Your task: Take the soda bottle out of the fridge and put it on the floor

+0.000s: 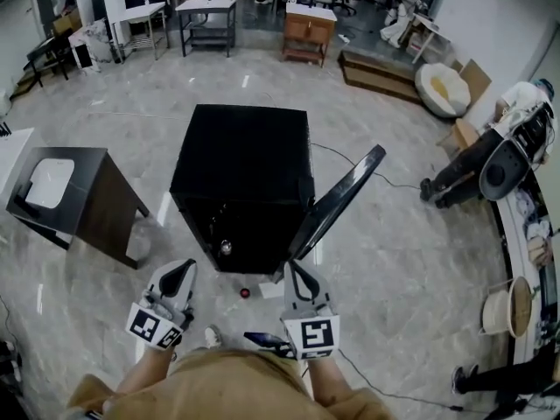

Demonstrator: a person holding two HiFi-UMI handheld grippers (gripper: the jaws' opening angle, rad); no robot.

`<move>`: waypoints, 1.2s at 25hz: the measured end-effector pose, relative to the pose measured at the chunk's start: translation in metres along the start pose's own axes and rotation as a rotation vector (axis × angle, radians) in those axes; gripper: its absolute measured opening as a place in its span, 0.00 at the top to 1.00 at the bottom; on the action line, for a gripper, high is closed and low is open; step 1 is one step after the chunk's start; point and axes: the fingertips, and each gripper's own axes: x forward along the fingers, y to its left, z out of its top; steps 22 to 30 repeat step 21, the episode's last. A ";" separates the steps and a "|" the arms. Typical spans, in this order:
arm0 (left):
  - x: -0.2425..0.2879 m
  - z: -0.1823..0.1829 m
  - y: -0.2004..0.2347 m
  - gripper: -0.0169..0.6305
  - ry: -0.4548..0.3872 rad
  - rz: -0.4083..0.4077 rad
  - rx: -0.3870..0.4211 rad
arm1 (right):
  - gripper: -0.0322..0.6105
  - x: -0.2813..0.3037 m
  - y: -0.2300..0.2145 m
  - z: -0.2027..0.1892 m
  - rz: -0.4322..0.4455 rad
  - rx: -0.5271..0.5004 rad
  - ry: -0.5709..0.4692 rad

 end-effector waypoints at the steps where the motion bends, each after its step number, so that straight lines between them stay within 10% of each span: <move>1: -0.001 -0.001 -0.003 0.98 -0.004 0.001 -0.005 | 0.95 0.000 0.001 0.002 0.006 -0.002 -0.005; 14: 0.006 -0.004 -0.017 0.98 -0.005 -0.065 0.003 | 0.95 -0.006 -0.048 0.008 -0.132 -0.009 -0.012; 30: 0.005 0.002 -0.002 0.98 -0.007 -0.051 0.004 | 0.95 0.006 -0.030 0.024 -0.102 -0.035 -0.046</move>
